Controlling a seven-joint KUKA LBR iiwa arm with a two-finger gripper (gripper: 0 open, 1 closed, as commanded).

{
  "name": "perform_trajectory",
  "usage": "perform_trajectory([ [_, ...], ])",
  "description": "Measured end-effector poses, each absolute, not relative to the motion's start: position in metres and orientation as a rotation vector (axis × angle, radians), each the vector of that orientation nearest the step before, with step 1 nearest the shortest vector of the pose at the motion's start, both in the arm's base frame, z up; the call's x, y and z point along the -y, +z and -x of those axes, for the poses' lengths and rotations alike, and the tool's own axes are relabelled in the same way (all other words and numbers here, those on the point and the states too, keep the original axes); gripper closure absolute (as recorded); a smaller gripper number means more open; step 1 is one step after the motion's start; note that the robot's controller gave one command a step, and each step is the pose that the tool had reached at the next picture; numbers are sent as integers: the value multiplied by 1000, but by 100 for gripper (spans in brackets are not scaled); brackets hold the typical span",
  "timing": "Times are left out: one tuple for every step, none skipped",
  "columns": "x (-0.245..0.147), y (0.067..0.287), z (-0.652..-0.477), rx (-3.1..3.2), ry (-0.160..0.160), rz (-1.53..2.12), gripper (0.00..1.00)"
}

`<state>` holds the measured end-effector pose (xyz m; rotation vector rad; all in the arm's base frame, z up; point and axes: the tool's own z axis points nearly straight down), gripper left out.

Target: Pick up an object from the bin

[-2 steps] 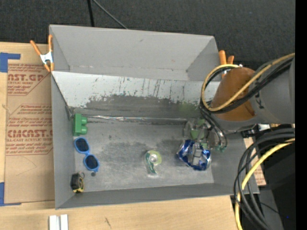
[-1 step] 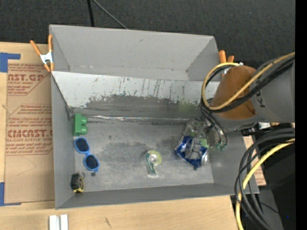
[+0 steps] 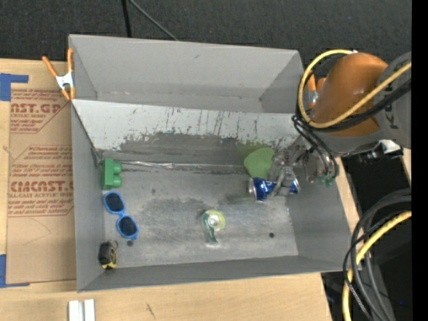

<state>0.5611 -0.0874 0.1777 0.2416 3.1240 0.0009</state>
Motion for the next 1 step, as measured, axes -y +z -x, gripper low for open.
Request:
perform_trajectory([
  [82,308,-562,-3122,0,-213,100],
])
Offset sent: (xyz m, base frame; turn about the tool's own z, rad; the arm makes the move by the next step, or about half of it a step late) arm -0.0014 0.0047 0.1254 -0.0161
